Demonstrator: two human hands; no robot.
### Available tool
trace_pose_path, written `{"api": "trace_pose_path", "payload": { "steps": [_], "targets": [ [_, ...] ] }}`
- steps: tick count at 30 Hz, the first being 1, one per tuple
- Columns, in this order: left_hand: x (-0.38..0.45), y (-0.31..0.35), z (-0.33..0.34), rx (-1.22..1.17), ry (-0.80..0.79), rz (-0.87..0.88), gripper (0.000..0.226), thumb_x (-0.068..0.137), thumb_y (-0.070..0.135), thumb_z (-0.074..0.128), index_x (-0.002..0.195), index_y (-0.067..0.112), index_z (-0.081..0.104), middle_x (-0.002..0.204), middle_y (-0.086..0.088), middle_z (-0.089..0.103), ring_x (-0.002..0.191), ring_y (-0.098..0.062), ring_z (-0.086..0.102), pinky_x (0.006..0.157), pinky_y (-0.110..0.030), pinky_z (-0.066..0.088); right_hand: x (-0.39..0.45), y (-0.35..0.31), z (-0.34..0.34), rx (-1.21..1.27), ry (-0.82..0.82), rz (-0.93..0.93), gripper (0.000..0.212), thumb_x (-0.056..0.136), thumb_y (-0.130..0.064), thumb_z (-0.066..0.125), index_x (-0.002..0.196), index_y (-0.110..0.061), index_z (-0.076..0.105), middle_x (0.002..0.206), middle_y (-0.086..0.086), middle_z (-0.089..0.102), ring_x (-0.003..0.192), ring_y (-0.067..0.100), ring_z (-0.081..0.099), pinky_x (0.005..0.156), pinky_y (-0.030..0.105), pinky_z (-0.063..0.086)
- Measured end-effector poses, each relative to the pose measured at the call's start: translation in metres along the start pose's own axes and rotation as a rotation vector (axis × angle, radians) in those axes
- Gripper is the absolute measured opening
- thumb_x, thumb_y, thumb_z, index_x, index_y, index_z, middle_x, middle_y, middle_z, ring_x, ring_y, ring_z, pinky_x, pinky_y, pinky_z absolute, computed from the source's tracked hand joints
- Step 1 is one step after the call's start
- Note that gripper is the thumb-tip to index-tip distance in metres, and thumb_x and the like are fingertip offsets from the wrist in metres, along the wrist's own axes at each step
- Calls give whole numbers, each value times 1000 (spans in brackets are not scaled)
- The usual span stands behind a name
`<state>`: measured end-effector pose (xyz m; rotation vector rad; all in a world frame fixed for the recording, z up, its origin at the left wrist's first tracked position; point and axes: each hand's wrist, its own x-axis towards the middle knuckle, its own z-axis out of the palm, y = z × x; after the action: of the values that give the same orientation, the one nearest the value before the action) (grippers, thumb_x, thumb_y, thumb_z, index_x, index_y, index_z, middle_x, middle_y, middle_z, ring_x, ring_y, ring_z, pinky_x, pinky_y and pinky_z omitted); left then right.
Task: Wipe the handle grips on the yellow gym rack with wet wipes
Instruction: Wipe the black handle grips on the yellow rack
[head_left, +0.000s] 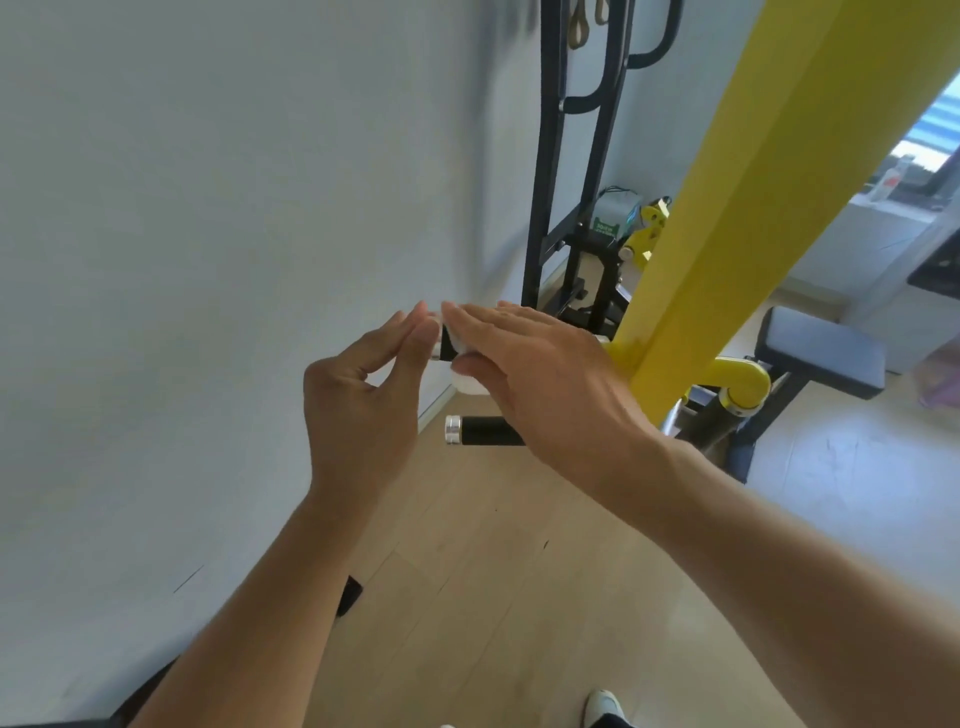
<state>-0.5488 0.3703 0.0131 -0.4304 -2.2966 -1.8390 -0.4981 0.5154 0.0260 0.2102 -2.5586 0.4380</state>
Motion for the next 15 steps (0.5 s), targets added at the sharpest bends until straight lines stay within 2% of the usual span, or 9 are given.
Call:
{"api": "trace_pose_path", "payload": {
  "steps": [2,3,5,8,10,12,15],
  "targets": [
    [-1,-1,-1,-25,20,-31,22,92,37,67,112,30,76,103,19,76,79,4,68,69,-4,48,10,-6,-3,75,-33,-42,47,91,-22,70,136,-11,61,120,2,73,106,25,71,87,45,60],
    [-1,-2,-1,-33,30,-40,22,92,36,68,111,30,77,104,18,76,78,5,68,67,-3,48,13,-8,-5,100,-81,-19,49,92,-27,68,137,-12,58,117,2,74,103,25,71,84,45,61],
    [-2,0,-2,-54,37,-58,19,92,33,68,109,33,75,111,14,75,92,10,69,74,-2,47,14,-9,-8,40,-192,83,48,94,-39,63,135,-16,52,109,1,71,93,22,70,78,40,60],
    [-2,4,-2,-27,18,-25,16,91,34,69,103,45,71,104,31,71,117,6,62,85,-2,45,5,-3,-11,-324,-200,10,34,97,-40,61,116,-12,56,97,4,68,80,25,67,73,39,56],
    [-3,3,0,-5,10,-7,16,92,35,69,106,38,75,110,24,72,121,6,59,83,0,43,-1,2,-17,-520,-231,11,33,100,-41,50,108,-10,57,94,8,67,79,28,65,81,43,53],
    [-4,2,2,0,11,0,21,92,36,69,110,30,76,113,20,72,121,9,57,80,1,41,-2,3,-23,-612,-287,35,36,101,-42,44,105,-9,56,92,10,68,77,29,62,85,45,49],
    [-5,4,5,9,-11,26,19,93,34,68,110,30,76,110,46,55,122,9,56,82,-1,43,8,-3,-20,-618,-298,-47,36,103,-43,41,104,-9,54,85,7,62,68,23,51,76,41,47]
  ]
}}
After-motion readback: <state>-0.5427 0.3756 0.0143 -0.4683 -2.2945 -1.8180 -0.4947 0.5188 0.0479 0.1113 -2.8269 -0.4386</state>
